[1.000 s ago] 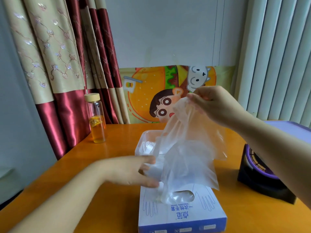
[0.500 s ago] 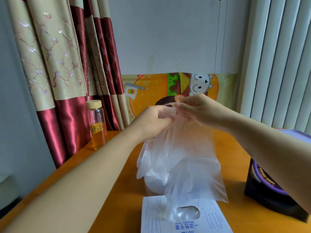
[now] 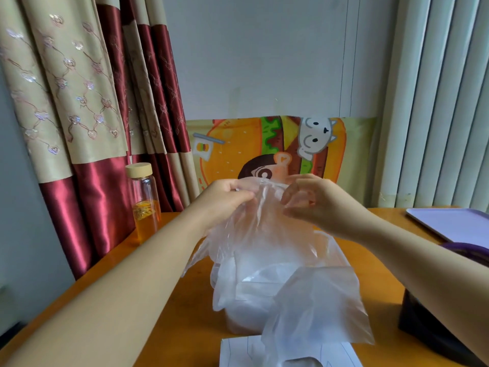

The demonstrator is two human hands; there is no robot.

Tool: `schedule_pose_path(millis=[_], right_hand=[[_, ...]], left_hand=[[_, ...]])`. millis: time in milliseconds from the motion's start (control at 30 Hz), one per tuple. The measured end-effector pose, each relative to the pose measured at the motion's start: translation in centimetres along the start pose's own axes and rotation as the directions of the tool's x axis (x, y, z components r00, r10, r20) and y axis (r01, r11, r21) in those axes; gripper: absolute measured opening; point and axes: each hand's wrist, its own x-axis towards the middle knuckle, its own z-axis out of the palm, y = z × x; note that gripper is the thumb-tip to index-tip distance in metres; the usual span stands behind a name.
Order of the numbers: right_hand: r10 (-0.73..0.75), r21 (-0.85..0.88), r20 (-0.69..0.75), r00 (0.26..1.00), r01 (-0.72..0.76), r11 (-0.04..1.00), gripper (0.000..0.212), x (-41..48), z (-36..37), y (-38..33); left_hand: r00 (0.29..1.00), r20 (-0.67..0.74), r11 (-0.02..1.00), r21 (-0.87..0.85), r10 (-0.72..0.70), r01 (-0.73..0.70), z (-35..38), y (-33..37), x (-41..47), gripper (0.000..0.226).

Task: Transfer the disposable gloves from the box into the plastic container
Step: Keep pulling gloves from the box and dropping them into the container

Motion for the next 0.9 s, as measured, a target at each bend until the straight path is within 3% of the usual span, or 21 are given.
schedule_pose_path(millis=[67, 200, 333, 400, 467, 533, 567, 633, 667, 767, 833, 900], right_hand=[[0.047, 0.034, 0.047, 0.998, -0.049, 0.998, 0.021, 0.3, 0.6, 0.9], [0.120, -0.071, 0.162, 0.979, -0.110, 0.991, 0.046, 0.4, 1.5, 3.0], [0.225, -0.207, 0.258, 0.940, -0.173, 0.963, 0.055, 0.3, 2.3, 5.0], [0.255, -0.282, 0.288, 0.923, -0.173, 0.944, 0.059, 0.3, 2.7, 5.9], [0.293, -0.347, 0.313, 0.903, -0.178, 0.921, 0.062, 0.4, 3.0, 6.7], [0.322, -0.395, 0.343, 0.882, -0.175, 0.902, 0.063, 0.3, 3.4, 7.2], [0.332, -0.421, 0.358, 0.873, -0.167, 0.892, 0.064, 0.2, 3.7, 7.5], [0.361, -0.483, 0.390, 0.847, -0.146, 0.864, 0.064, 0.1, 4.0, 7.8], [0.375, -0.509, 0.413, 0.830, -0.131, 0.851, 0.064, 0.0, 4.2, 7.9], [0.408, -0.600, 0.474, 0.780, -0.053, 0.798, 0.063, 0.1, 4.8, 8.1], [0.433, -0.674, 0.514, 0.741, 0.036, 0.738, 0.060, 0.1, 5.3, 7.8], [0.410, -0.727, 0.494, 0.767, 0.105, 0.678, 0.049, 0.1, 5.5, 7.4]], left_hand=[[0.998, 0.043, 0.995, -0.084, -0.050, 0.053, 0.4, -0.7, 0.2, 0.016], [0.969, 0.097, 0.955, -0.173, -0.226, 0.240, 0.6, -3.4, 0.7, 0.032], [0.921, -0.016, 0.891, -0.259, -0.389, 0.372, -0.1, -5.8, 1.5, 0.032], [0.937, -0.210, 0.958, -0.130, -0.280, 0.257, -0.6, -6.0, 2.0, 0.033], [0.951, -0.306, 0.986, 0.163, 0.035, 0.017, -0.6, -4.6, 1.6, 0.032], [0.970, -0.063, 0.912, 0.359, 0.235, -0.197, 0.1, -2.6, 0.6, 0.028], [0.967, 0.136, 0.858, 0.446, 0.217, -0.255, 0.9, -1.9, 0.2, 0.029], [0.882, 0.472, 0.696, 0.636, -0.009, -0.333, 2.8, -1.7, -0.2, 0.043], [0.823, 0.546, 0.606, 0.711, -0.155, -0.357, 3.7, -2.1, -0.2, 0.053], [0.745, 0.519, 0.473, 0.825, -0.419, -0.308, 5.2, -3.7, 0.1, 0.070], [0.715, 0.524, 0.450, 0.834, -0.462, -0.320, 5.8, -4.3, 0.3, 0.063], [0.712, 0.521, 0.425, 0.841, -0.471, -0.334, 6.2, -4.2, 0.5, 0.058]])
